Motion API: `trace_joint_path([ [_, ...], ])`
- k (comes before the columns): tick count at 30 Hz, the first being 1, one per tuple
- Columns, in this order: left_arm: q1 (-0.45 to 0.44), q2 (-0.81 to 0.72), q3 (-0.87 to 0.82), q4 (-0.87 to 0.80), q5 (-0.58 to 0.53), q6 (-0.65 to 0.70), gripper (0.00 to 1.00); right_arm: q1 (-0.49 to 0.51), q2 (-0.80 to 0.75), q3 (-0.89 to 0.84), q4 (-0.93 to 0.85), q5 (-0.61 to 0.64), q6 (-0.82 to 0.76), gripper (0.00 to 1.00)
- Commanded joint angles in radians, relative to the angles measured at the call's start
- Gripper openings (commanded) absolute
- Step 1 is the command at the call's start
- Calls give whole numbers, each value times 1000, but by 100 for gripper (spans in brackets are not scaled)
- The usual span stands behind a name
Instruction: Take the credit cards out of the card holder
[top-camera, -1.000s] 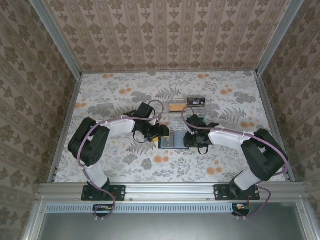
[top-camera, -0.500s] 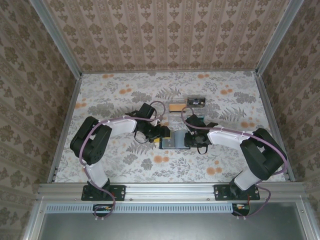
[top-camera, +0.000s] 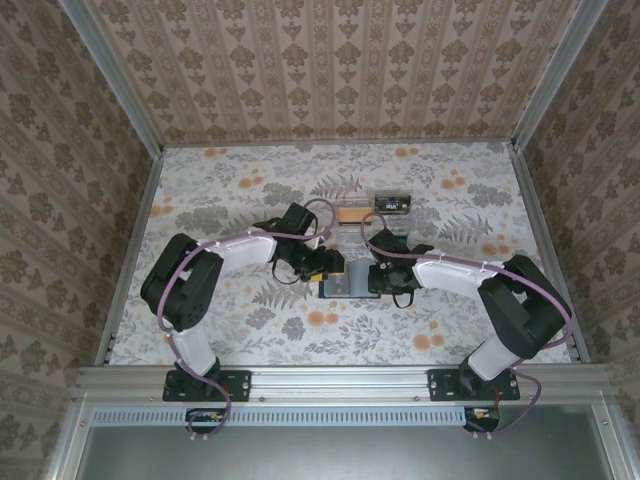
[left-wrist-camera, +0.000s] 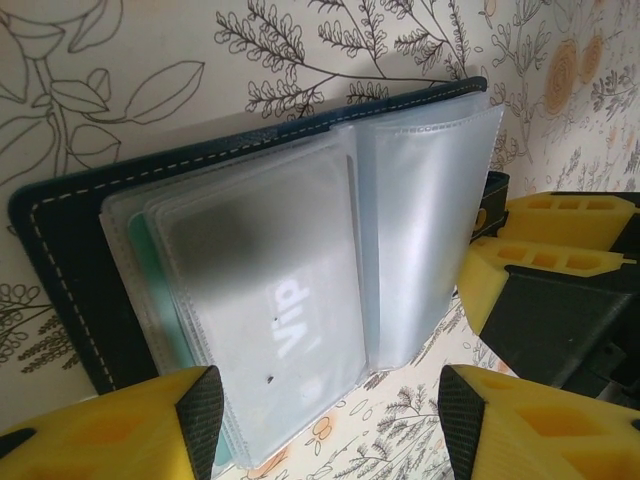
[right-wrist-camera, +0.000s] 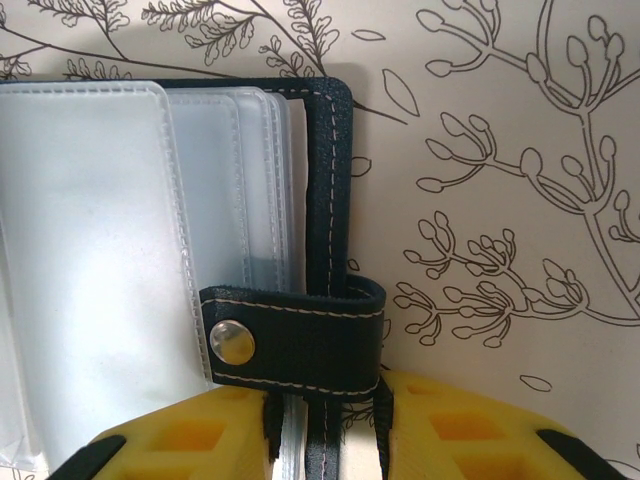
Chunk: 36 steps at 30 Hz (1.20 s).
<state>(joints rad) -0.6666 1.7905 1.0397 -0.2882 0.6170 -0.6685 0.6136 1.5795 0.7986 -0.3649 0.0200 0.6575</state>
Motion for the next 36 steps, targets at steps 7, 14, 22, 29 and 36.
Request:
trace_joint_path([
  [7, -5, 53, 39, -57, 4, 32, 61, 18, 42, -1, 22, -28, 21, 34],
  [14, -11, 70, 48, -19, 57, 36, 61, 21, 46, -4, 25, -33, 25, 34],
  [22, -26, 76, 69, 22, 114, 38, 64, 25, 52, -7, 29, -35, 31, 34],
  [29, -43, 73, 101, 14, 123, 50, 80, 28, 47, -16, 32, -33, 35, 34],
  [36, -55, 79, 109, 26, 147, 53, 91, 28, 43, -20, 34, -33, 40, 34],
])
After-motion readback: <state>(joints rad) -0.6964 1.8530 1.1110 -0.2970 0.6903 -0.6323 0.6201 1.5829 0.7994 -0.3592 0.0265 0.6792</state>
